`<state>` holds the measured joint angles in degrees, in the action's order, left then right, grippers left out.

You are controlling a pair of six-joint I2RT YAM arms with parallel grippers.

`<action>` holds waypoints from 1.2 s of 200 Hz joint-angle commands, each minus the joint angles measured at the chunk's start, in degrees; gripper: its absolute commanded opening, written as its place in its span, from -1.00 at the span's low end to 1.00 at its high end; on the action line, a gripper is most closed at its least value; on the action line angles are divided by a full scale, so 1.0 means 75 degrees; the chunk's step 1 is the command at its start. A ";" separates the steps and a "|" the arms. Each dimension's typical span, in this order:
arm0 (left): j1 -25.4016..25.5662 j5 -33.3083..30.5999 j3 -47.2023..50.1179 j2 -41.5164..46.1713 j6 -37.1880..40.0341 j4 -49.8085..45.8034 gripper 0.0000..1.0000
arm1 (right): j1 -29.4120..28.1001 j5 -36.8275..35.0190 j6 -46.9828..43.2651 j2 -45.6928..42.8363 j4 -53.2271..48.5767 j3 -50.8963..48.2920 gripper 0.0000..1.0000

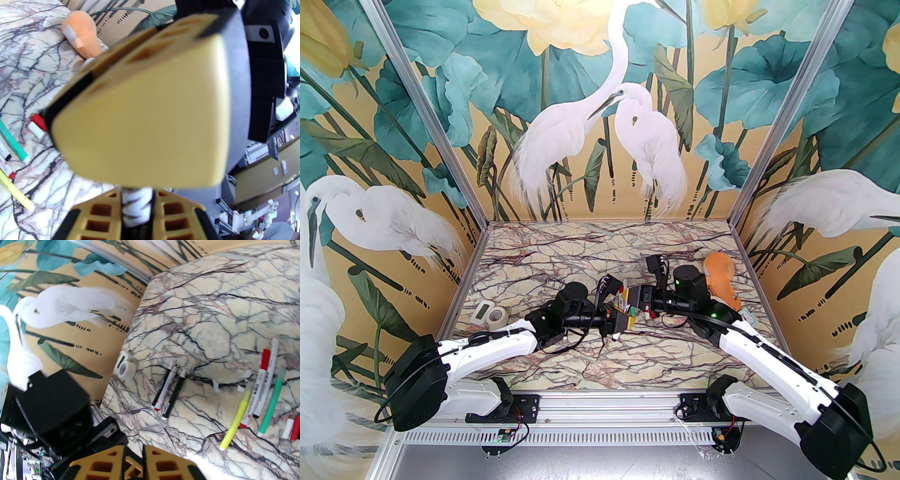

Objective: Open the pen caps

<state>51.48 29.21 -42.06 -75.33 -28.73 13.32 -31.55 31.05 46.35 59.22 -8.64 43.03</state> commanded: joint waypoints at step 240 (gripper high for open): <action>0.0454 -0.0418 -0.0118 -0.0185 0.0146 -0.1114 -1.00 | 0.0463 -0.2621 -0.0046 -0.0227 -0.0464 0.0510 -0.78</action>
<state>54.68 23.68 -43.68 -76.66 -27.38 5.39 -27.99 13.06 49.04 57.32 -12.38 45.50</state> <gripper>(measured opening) 0.185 0.190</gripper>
